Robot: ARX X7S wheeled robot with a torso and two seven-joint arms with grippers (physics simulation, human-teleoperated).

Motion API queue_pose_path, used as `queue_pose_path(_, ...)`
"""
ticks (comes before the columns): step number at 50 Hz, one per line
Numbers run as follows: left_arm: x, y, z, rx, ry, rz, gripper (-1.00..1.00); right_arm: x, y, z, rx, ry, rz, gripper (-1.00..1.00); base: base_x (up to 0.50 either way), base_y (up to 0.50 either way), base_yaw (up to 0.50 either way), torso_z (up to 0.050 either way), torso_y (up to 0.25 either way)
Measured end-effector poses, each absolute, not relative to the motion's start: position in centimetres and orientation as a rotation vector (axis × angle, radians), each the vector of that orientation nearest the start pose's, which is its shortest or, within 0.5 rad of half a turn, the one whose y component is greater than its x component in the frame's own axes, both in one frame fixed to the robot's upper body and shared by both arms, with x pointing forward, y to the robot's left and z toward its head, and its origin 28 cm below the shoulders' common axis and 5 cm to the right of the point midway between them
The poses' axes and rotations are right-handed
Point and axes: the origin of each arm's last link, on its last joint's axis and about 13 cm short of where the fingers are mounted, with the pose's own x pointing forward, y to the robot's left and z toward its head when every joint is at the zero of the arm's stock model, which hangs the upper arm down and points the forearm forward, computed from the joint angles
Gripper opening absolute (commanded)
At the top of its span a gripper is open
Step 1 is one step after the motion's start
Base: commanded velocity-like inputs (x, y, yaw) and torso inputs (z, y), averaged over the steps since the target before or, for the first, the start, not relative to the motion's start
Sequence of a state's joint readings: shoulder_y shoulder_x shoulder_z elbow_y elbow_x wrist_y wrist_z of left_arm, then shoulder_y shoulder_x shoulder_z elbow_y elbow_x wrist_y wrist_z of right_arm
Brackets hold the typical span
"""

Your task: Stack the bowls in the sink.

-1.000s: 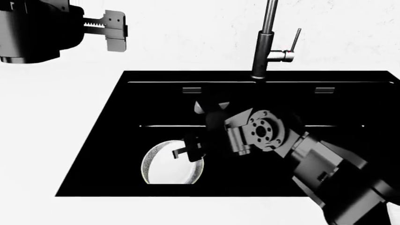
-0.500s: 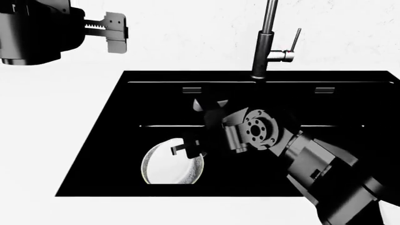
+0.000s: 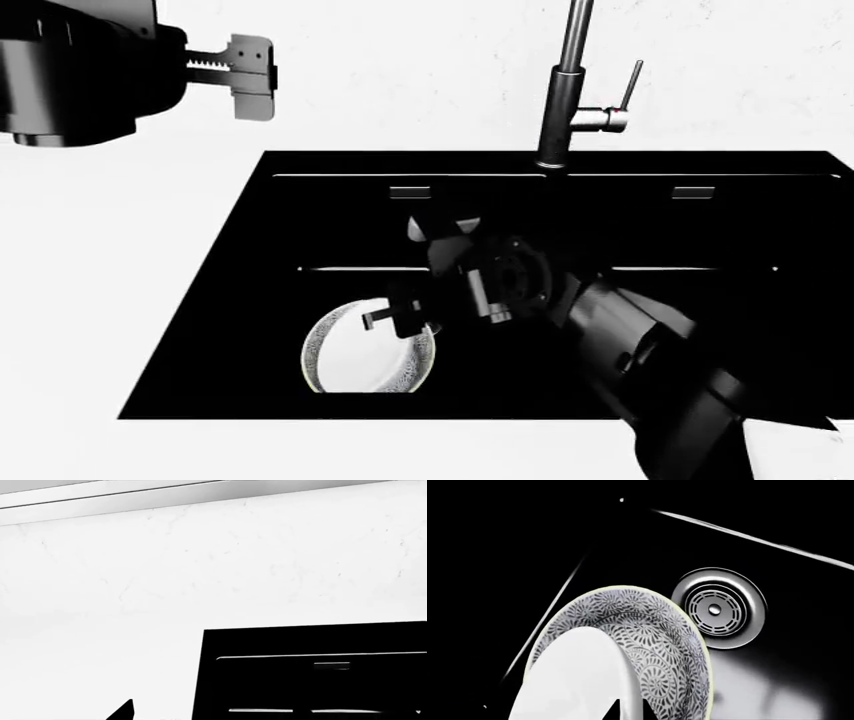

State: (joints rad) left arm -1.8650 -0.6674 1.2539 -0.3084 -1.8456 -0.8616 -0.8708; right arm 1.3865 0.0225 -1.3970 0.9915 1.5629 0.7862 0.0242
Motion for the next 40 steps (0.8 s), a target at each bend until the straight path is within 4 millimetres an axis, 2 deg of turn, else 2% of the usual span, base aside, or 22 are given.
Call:
queue_pose_path(6, 31.6, 24.2, 36.6, 0.114, 0.330, 0.089, 1.00, 37.3, -1.2, 16.1, -0.019, 0.889, 0.577, -1.00, 0.00, 0.00, 0.00, 0.000, 0.000)
queue_pose_path(7, 31.6, 24.2, 36.6, 0.113, 0.330, 0.089, 1.00, 37.3, -1.2, 16.1, -0.019, 0.889, 0.577, 1.00, 0.00, 0.00, 0.00, 0.000, 0.000)
queue_pose_path(28, 31.5, 24.4, 36.5, 0.101, 0.328, 0.089, 1.00, 37.8, -1.4, 17.0, 0.047, 0.843, 0.606, 1.00, 0.00, 0.00, 0.00, 0.000, 0.000)
queue_pose_path(40, 31.0, 24.6, 36.3, 0.072, 0.330, 0.087, 1.00, 36.5, -2.6, 18.9, 0.051, 0.779, 0.614, 1.00, 0.00, 0.00, 0.00, 0.000, 0.001)
